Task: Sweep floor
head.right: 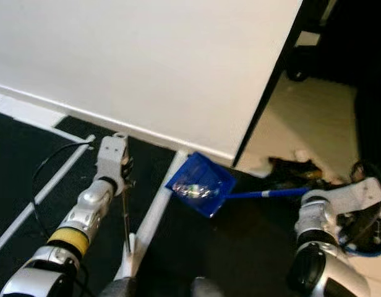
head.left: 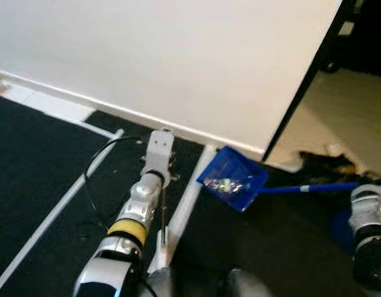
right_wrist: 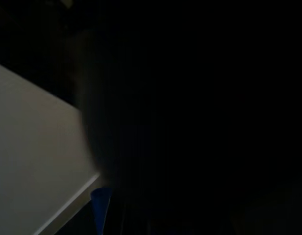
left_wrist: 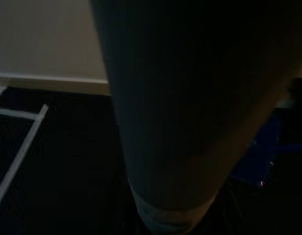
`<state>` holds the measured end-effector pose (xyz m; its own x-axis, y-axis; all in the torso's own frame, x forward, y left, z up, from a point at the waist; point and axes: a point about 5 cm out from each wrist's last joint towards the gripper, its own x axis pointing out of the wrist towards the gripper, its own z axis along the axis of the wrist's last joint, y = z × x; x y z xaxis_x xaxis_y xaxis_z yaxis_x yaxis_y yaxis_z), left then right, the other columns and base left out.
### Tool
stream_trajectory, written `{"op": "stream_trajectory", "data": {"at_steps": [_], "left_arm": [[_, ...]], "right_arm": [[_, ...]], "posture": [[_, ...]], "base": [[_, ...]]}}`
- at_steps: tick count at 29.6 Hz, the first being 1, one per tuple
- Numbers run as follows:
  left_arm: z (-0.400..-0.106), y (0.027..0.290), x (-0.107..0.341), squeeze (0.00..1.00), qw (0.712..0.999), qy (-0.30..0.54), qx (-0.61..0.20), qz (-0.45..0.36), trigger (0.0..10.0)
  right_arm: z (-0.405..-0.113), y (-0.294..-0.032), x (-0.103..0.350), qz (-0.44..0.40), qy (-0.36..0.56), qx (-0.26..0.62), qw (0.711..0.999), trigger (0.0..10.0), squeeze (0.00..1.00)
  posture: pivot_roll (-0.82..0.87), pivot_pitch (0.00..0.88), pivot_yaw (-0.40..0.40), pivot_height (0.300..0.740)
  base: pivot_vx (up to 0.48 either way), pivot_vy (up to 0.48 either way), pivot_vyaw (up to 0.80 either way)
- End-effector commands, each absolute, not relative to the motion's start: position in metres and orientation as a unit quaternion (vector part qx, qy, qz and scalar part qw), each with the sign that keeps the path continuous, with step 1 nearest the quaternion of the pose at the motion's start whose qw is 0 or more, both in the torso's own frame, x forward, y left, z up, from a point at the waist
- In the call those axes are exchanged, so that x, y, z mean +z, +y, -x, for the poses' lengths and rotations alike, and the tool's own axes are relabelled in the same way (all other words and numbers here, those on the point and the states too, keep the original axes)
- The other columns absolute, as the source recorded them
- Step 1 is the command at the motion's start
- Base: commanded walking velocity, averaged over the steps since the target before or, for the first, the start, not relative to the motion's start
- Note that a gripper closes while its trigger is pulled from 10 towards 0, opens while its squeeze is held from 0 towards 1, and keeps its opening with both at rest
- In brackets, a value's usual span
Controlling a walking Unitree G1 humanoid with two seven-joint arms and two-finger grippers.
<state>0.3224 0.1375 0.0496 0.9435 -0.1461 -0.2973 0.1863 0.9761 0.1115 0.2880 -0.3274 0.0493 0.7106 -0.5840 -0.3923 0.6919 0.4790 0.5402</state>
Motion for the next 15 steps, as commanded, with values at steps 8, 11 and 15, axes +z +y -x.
{"op": "stream_trajectory", "data": {"at_steps": [8, 11, 15], "left_arm": [[-0.324, 0.132, 0.051, 0.0, 0.983, 0.141, -0.093, -0.071, 10.0], [-0.324, 0.13, 0.052, 0.0, 0.983, 0.141, -0.097, -0.071, 10.0], [-0.324, 0.13, 0.052, 0.0, 0.983, 0.141, -0.098, -0.071, 10.0]], "right_arm": [[-0.302, -0.342, 0.08, -0.356, 0.032, -0.364, 0.86, 10.0, 0.0], [-0.317, -0.357, 0.117, -0.31, 0.018, -0.342, 0.887, 10.0, 0.0], [-0.325, -0.372, 0.152, -0.308, -0.016, -0.33, 0.892, 10.0, 0.0]], "posture": [[0.07, 0.0, -0.022, 0.74], [0.06, 0.0, -0.019, 0.74], [0.06, 0.0, -0.018, 0.74]], "base": [[0.0, -0.48, 0.0], [0.0, -0.48, 0.0], [0.0, -0.48, 0.0]]}}
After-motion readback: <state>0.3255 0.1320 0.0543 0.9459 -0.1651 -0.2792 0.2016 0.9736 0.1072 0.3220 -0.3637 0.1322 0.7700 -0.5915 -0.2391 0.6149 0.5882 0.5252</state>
